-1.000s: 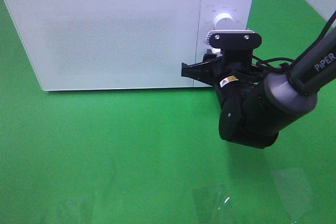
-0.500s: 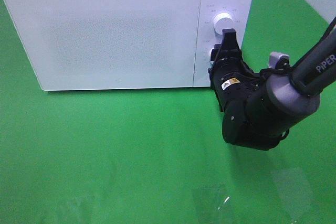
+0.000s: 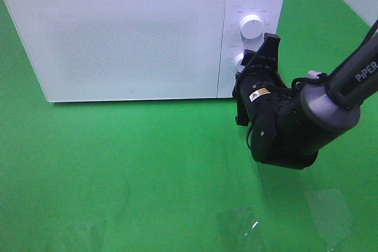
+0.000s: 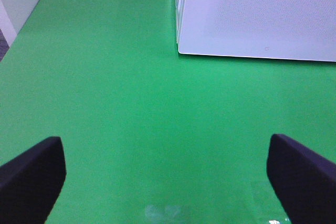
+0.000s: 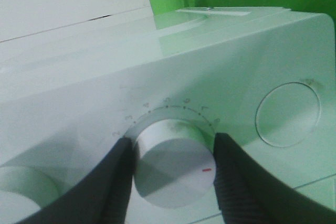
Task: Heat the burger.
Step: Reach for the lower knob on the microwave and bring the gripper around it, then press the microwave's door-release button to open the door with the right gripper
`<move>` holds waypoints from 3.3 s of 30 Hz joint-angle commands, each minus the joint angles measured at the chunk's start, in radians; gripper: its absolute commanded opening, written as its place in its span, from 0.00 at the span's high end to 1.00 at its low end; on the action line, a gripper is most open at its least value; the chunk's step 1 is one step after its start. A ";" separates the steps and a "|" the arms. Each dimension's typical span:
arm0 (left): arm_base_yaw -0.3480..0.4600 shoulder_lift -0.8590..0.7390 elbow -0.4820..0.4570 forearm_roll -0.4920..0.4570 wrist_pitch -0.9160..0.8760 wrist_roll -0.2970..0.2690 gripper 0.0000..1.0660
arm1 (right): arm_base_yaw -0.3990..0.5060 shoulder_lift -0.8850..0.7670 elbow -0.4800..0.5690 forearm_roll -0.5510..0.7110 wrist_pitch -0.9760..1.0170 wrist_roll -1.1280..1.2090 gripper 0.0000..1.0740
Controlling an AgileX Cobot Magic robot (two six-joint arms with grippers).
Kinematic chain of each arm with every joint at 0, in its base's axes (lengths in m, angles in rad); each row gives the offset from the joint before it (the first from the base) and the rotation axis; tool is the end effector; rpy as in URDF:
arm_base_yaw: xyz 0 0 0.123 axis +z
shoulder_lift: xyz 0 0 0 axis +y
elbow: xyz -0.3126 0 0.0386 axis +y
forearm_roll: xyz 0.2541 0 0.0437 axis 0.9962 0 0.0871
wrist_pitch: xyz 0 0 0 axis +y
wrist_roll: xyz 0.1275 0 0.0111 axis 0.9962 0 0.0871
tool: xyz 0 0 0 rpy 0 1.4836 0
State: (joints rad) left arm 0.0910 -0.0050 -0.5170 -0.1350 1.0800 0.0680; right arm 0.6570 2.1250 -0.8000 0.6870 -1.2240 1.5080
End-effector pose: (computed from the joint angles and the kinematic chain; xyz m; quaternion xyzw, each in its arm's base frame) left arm 0.0005 -0.0152 0.2674 -0.0058 0.8506 -0.0257 0.5252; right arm 0.3663 0.1861 0.1219 0.5535 0.4852 0.5158 0.4383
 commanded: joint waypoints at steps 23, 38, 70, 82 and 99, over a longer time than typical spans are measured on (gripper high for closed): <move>0.004 -0.016 0.000 -0.007 -0.014 0.000 0.08 | 0.007 -0.008 -0.028 -0.113 -0.174 -0.102 0.66; 0.004 -0.016 0.000 -0.007 -0.014 0.000 0.08 | 0.007 -0.008 -0.028 0.018 -0.184 -0.198 0.56; 0.004 -0.016 0.000 -0.007 -0.014 0.000 0.08 | 0.007 -0.317 0.198 -0.117 0.209 -0.833 0.37; 0.004 -0.016 0.000 -0.007 -0.014 0.000 0.08 | 0.007 -0.545 0.198 -0.143 0.605 -1.613 0.28; 0.004 -0.016 0.000 -0.007 -0.014 0.000 0.08 | -0.153 -0.844 0.197 -0.293 1.269 -1.889 0.29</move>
State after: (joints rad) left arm 0.0910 -0.0050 -0.5170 -0.1350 1.0800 0.0680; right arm 0.5150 1.2960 -0.6010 0.4110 0.0000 -0.3780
